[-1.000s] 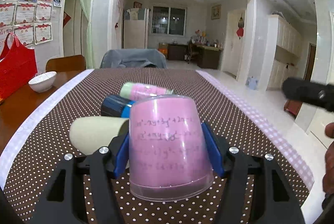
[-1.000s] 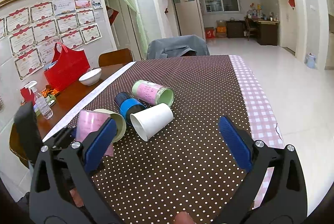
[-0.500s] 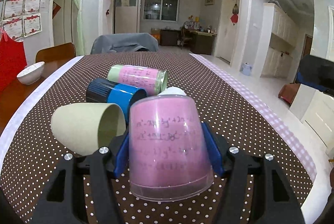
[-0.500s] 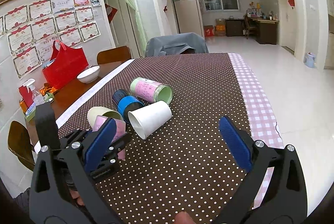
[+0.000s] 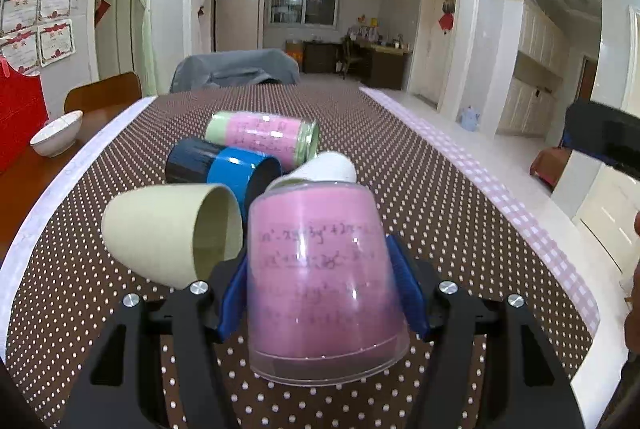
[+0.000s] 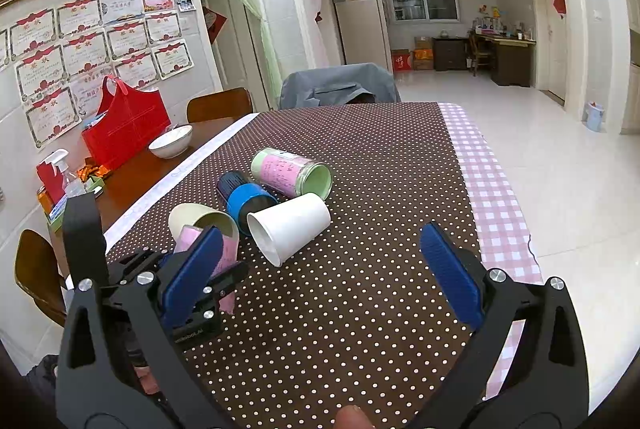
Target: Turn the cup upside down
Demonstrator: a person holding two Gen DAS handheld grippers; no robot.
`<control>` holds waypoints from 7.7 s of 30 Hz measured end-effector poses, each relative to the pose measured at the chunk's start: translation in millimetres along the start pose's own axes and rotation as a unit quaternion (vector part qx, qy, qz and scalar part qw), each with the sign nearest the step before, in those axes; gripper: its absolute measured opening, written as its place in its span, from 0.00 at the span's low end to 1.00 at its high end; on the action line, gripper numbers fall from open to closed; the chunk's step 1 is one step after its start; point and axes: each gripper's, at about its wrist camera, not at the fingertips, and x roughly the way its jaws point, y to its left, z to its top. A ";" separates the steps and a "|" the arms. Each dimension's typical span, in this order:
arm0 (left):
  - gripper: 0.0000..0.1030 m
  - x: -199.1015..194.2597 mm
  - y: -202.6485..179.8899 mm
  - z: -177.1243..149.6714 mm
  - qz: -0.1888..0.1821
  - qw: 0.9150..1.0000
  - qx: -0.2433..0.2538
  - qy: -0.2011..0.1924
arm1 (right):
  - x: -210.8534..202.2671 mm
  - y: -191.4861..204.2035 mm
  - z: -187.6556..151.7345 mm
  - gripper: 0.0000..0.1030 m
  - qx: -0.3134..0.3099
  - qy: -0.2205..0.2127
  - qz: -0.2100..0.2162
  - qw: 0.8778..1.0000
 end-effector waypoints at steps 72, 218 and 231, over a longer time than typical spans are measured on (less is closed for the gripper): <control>0.88 -131.1 95.3 -49.0 0.183 0.973 -0.131 -0.045 | 120.9 44.7 -28.3 0.94 0.105 0.335 0.093 0.932; 0.88 -207.6 -28.5 -8.4 0.188 0.971 -0.051 -0.135 | -74.5 69.3 -23.9 0.94 -0.054 -0.093 -0.069 0.992; 0.88 -212.5 -25.6 -10.9 0.193 0.969 -0.054 -0.147 | -73.7 66.8 -25.3 0.94 -0.049 -0.088 -0.061 0.993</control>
